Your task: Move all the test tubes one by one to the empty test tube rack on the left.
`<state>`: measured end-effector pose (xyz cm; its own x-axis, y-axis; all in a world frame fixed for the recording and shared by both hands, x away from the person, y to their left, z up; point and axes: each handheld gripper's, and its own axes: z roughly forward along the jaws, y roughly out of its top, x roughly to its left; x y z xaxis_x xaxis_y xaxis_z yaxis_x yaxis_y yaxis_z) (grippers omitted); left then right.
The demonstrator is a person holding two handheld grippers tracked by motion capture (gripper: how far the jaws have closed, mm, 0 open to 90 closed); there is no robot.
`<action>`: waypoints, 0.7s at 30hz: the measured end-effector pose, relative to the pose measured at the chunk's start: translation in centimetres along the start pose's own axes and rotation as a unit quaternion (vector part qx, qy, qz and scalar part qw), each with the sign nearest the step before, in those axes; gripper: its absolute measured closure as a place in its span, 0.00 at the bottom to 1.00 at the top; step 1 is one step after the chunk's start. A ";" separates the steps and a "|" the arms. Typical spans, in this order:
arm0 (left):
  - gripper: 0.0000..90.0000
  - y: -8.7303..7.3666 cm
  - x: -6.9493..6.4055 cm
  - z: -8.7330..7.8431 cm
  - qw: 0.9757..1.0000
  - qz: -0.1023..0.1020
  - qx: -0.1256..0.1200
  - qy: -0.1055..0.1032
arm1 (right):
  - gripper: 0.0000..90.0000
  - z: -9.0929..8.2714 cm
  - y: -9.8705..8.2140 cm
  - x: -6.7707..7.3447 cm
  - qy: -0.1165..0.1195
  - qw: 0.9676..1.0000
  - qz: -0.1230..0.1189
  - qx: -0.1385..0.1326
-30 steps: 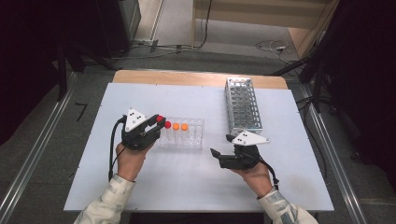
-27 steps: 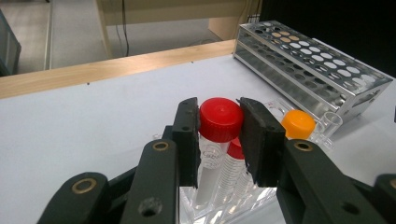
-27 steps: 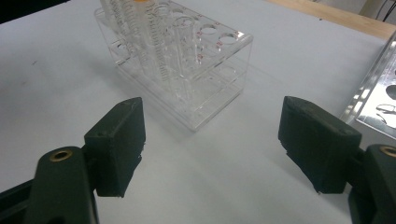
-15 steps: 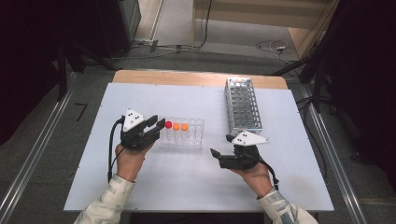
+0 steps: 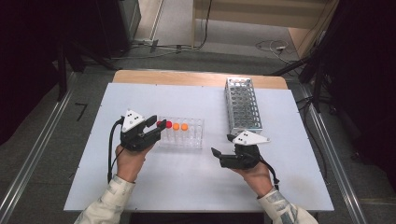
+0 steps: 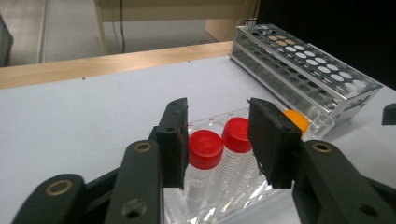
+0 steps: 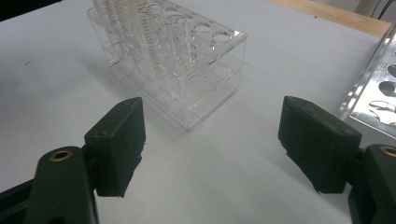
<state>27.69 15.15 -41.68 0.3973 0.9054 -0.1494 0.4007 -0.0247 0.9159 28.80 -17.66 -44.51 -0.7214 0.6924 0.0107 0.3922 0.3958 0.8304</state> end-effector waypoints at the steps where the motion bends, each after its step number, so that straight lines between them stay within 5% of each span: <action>1: 0.61 0.0 0.0 0.0 1.000 -0.001 0.000 -0.001 | 0.24 0.0 0.0 -0.1 -0.001 1.000 -0.001 0.000; 12: 0.30 -0.5 -0.2 -0.7 1.000 -0.019 0.007 0.007 | 0.24 -0.4 -0.3 -0.9 -0.012 1.000 0.009 -0.001; 21: 0.23 -1.6 0.1 -1.6 1.000 -0.018 0.005 0.020 | 0.24 -1.4 -1.0 -2.2 -0.029 0.999 0.024 -0.005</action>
<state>25.82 15.94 -42.56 0.3488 0.9224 -0.1662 0.4225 0.0036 0.9064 29.24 -20.43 -44.62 -0.6673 0.7446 0.0174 0.4187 0.3557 0.8356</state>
